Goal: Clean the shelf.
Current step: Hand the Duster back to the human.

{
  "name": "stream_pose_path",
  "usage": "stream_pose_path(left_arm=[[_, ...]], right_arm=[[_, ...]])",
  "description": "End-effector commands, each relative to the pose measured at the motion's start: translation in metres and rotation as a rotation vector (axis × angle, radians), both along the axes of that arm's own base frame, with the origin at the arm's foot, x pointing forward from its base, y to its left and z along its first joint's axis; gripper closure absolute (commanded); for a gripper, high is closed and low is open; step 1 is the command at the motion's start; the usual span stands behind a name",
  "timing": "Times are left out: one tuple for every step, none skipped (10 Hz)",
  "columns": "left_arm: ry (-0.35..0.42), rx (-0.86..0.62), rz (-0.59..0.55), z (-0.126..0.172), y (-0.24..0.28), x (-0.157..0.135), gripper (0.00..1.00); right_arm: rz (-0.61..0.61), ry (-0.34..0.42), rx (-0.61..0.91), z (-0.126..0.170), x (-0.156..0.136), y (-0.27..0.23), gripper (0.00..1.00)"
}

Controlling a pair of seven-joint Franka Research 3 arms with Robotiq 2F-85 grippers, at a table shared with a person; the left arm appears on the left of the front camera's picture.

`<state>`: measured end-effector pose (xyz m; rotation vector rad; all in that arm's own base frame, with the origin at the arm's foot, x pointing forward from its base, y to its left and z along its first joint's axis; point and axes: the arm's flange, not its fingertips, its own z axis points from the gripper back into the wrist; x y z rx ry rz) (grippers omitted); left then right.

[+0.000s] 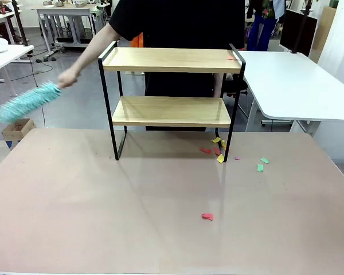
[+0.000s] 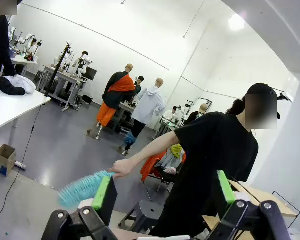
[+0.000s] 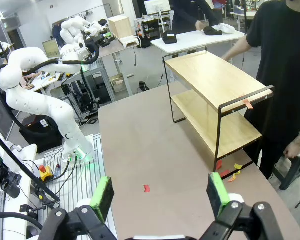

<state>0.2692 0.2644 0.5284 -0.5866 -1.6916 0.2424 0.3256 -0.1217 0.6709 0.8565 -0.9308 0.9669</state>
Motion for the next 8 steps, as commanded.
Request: stream_pose_path(left_arm=[[-0.008, -0.008, 0.010, 0.0027, -0.0004, -0.0021, 0.00], [-0.008, -0.008, 0.010, 0.0027, -0.0004, -0.0021, 0.00], [-0.008, -0.008, 0.010, 0.0027, -0.0004, -0.0021, 0.00], [-0.008, -0.008, 0.010, 0.0027, -0.0004, -0.0021, 0.00], [-0.008, -0.008, 0.010, 0.0027, -0.0004, -0.0021, 0.00], [-0.008, -0.008, 0.010, 0.0027, -0.0004, -0.0021, 0.00], [-0.008, -0.008, 0.010, 0.0027, -0.0004, -0.0021, 0.00], [-0.008, -0.008, 0.010, 0.0027, -0.0004, -0.0021, 0.00]], right_arm=[[0.010, -0.014, -0.004, 0.0020, -0.0002, -0.0010, 0.00], [0.010, -0.014, -0.004, 0.0020, -0.0002, -0.0010, 0.00], [0.010, -0.014, -0.004, 0.0020, -0.0002, -0.0010, 0.00], [0.010, -0.014, -0.004, 0.0020, -0.0002, -0.0010, 0.00], [0.010, -0.014, -0.004, 0.0020, -0.0002, -0.0010, 0.00], [0.010, -0.014, -0.004, 0.0020, -0.0002, -0.0010, 0.00], [0.010, -0.014, -0.004, 0.0020, -0.0002, -0.0010, 0.00], [0.010, -0.014, -0.004, 0.0020, -0.0002, -0.0010, 0.00]])
